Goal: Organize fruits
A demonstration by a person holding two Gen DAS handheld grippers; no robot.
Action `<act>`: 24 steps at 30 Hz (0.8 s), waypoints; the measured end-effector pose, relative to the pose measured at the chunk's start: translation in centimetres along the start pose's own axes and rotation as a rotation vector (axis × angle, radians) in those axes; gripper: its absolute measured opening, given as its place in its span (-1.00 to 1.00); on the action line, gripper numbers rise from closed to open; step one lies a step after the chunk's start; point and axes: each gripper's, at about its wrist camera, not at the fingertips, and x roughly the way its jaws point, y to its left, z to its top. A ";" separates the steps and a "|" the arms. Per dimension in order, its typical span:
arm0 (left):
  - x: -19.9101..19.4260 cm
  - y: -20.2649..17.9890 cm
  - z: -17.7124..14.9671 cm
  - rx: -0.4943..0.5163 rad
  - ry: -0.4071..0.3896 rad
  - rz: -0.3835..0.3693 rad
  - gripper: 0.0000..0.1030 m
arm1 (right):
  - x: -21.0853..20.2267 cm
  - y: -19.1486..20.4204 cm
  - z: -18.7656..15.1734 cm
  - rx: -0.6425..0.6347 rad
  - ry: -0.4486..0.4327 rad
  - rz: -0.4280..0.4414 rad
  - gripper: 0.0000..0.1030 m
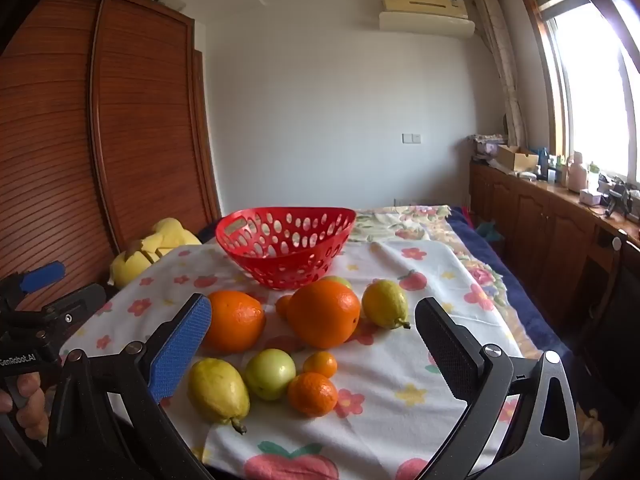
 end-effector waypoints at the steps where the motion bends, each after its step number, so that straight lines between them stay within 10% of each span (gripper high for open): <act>1: 0.0 0.0 0.0 0.000 0.001 0.001 1.00 | 0.0 0.0 0.0 -0.003 0.003 -0.001 1.00; 24: 0.1 -0.1 -0.3 -0.008 0.019 -0.011 1.00 | -0.2 0.1 0.0 -0.014 0.007 -0.004 1.00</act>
